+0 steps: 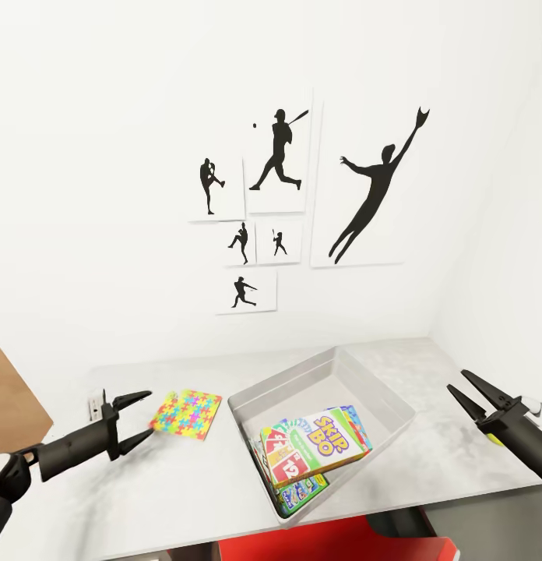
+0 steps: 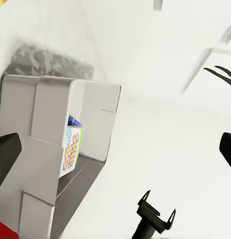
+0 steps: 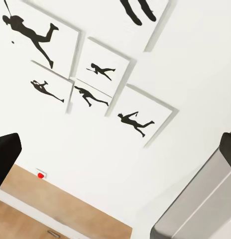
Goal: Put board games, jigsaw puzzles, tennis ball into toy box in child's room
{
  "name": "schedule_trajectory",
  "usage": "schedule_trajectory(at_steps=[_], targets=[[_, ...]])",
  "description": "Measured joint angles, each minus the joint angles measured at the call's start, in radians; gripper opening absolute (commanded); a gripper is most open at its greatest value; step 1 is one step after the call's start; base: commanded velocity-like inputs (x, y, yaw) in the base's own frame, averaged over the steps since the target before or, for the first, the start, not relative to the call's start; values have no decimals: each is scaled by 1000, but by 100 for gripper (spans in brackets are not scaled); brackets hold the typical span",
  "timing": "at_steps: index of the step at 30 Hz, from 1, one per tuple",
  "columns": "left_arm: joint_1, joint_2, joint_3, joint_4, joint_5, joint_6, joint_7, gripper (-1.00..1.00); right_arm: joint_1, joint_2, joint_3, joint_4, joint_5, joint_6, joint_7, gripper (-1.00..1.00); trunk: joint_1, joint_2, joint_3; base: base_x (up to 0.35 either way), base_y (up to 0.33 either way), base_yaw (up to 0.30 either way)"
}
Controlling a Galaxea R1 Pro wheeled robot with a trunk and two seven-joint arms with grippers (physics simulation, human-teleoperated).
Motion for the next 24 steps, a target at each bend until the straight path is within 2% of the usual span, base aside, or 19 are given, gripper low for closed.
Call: schedule_trajectory(at_steps=[4, 7, 11, 16, 24], targets=[[-1, -2, -22, -1, -6, 0, 41, 100, 0, 0, 0, 5, 0, 0, 0, 100, 0, 0, 0, 0, 0, 0], [-1, -7, -45, -5, -14, -1, 108, 100, 0, -1, 0, 15, 0, 0, 0, 100, 0, 0, 0, 0, 0, 0], [-1, -12, -59, -13, -15, -2, 162, 100, 0, -1, 0, 24, 0, 0, 0, 100, 0, 0, 0, 0, 0, 0], [-1, -21, -68, -54, -13, -2, 194, 100, -1, -1, -1, 37, 0, 0, 0, 100, 0, 0, 0, 0, 0, 0], [0, -31, -72, -94, -16, -3, 207, 100, 0, -1, -2, 43, 0, 0, 0, 100, 0, 0, 0, 0, 0, 0]])
